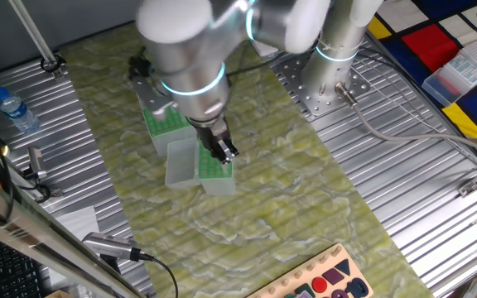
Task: Transfer all large pipette tips from one holder to another
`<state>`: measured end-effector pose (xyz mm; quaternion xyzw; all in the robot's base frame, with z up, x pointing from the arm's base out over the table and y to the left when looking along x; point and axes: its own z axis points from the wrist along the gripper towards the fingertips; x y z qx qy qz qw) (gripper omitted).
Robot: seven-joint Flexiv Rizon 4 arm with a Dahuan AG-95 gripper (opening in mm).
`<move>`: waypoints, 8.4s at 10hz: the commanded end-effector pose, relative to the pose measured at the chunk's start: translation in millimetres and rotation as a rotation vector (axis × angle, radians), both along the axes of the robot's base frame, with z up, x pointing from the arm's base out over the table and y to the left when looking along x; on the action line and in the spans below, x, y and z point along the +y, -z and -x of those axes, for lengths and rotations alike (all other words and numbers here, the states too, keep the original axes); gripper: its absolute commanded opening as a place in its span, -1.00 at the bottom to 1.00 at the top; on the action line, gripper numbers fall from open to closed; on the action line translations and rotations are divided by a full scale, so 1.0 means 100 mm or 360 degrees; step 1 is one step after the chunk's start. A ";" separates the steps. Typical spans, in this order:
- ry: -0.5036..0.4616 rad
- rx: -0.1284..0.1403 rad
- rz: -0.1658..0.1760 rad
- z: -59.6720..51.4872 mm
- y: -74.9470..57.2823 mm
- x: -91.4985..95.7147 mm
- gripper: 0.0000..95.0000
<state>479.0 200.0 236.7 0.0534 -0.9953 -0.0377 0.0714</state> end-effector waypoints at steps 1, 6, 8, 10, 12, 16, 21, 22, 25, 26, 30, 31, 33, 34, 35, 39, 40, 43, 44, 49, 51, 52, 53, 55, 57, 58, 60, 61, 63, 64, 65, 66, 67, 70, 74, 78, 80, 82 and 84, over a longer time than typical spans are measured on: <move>-0.0012 0.0038 -0.0008 -0.05 -0.25 -0.01 -1.00; -0.0061 0.0097 0.0010 -0.11 -0.58 -0.04 -1.00; -0.0181 0.0093 0.0087 -0.08 -0.65 -0.10 -1.00; -0.0333 0.0083 0.0146 -0.08 -0.67 -0.21 -1.00; -0.0451 0.0069 0.0156 -0.11 -0.70 -0.36 -1.00; -0.0935 0.0058 0.0311 -0.20 -0.72 -0.76 -1.00; -0.1328 0.0026 0.0470 -0.26 -0.61 -0.97 -1.00; -0.1370 0.0017 0.0498 -0.27 -0.59 -0.99 -1.00; -0.1447 -0.0006 0.0528 -0.31 -0.54 -1.05 -1.00; -0.1452 -0.0006 0.0529 -0.31 -0.53 -1.05 -1.00; -0.1508 0.0000 0.0544 -0.37 -0.44 -1.11 -1.00; -0.1532 0.0009 0.0546 -0.40 -0.41 -1.14 -1.00; -0.1573 0.0050 0.0578 -0.40 -0.40 -1.15 -1.00; -0.1582 0.0065 0.0582 -0.40 -0.40 -1.14 -1.00; -0.1587 0.0068 0.0583 -0.39 -0.41 -1.14 -1.00; -0.1628 0.0087 0.0600 -0.35 -0.40 -1.16 -1.00; -0.1637 0.0093 0.0608 -0.35 -0.40 -1.16 -1.00; -0.1658 0.0103 0.0615 -0.33 -0.39 -1.17 -1.00; -0.1668 0.0104 0.0618 -0.32 -0.38 -1.19 -1.00; -0.1675 0.0090 0.0620 -0.28 -0.34 -1.23 -1.00; -0.1668 0.0085 0.0614 -0.26 -0.33 -1.25 -1.00; -0.1659 0.0074 0.0607 -0.24 -0.32 -1.26 -1.00; -0.1658 0.0073 0.0607 -0.23 -0.31 -1.27 -1.00; -0.1659 0.0068 0.0605 -0.22 -0.29 -1.28 -1.00; -0.1662 0.0049 0.0602 -0.22 -0.26 -1.31 -1.00; -0.1662 0.0039 0.0599 -0.21 -0.24 -1.33 -1.00; -0.1665 0.0018 0.0589 -0.21 -0.21 -1.35 -1.00; -0.1673 0.0002 0.0589 -0.20 -0.18 -1.37 -1.00; -0.1679 -0.0012 0.0591 -0.19 -0.15 -1.39 -1.00; -0.1689 -0.0025 0.0593 -0.19 -0.12 -1.41 -1.00; -0.1692 -0.0034 0.0590 -0.19 -0.11 -1.42 -1.00; -0.1693 -0.0036 0.0588 -0.19 -0.10 -1.42 -1.00; -0.1715 -0.0055 0.0586 -0.20 -0.08 -1.44 -1.00; -0.1775 -0.0080 0.0590 -0.22 -0.05 -1.45 -0.60; -0.1620 -0.0095 0.0517 -0.22 -0.05 -1.45 -0.20; -0.0896 -0.0155 0.0107 -0.16 0.06 -1.28 -0.20; -0.0583 -0.0165 0.0028 0.00 0.26 -0.93 -0.20; -0.0386 -0.0151 0.0017 0.13 0.40 -0.56 -0.20; -0.0271 -0.0150 0.0022 0.23 0.51 -0.34 -0.20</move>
